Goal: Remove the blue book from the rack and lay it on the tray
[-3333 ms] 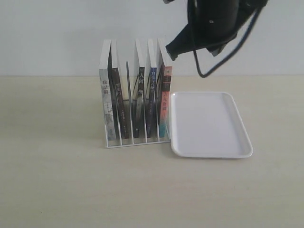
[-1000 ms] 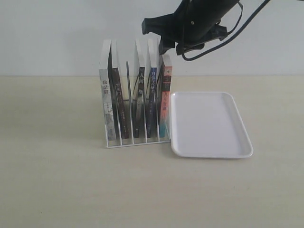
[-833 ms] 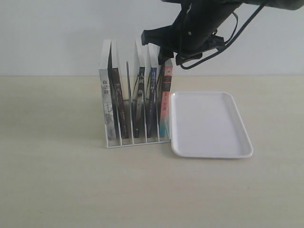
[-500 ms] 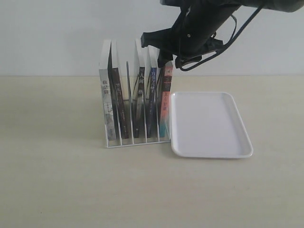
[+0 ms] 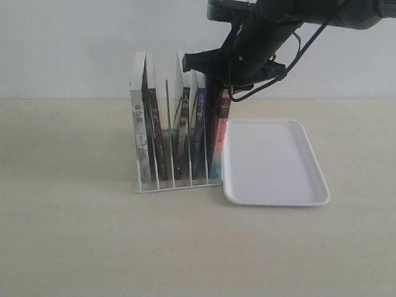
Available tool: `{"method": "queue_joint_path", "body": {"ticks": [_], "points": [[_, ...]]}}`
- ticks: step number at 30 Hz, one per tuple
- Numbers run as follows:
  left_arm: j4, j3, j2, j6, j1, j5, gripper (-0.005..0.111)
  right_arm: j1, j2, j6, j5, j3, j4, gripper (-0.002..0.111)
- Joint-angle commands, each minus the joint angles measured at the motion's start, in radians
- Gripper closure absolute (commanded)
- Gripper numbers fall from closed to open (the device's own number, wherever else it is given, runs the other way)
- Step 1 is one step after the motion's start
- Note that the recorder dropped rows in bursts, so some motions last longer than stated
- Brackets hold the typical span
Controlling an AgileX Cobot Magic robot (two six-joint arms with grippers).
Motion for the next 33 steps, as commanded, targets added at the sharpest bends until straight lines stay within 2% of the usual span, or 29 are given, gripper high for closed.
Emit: {"method": "queue_joint_path", "body": {"ticks": [1, 33], "points": [[-0.002, -0.003, -0.003, 0.004, 0.002, -0.013, 0.102, 0.0, -0.001, 0.004, -0.007, -0.006, -0.008, 0.108], [-0.002, -0.003, -0.003, 0.004, 0.002, -0.013, 0.102, 0.0, -0.11, 0.004, 0.055, -0.115, -0.033, 0.108]]}}
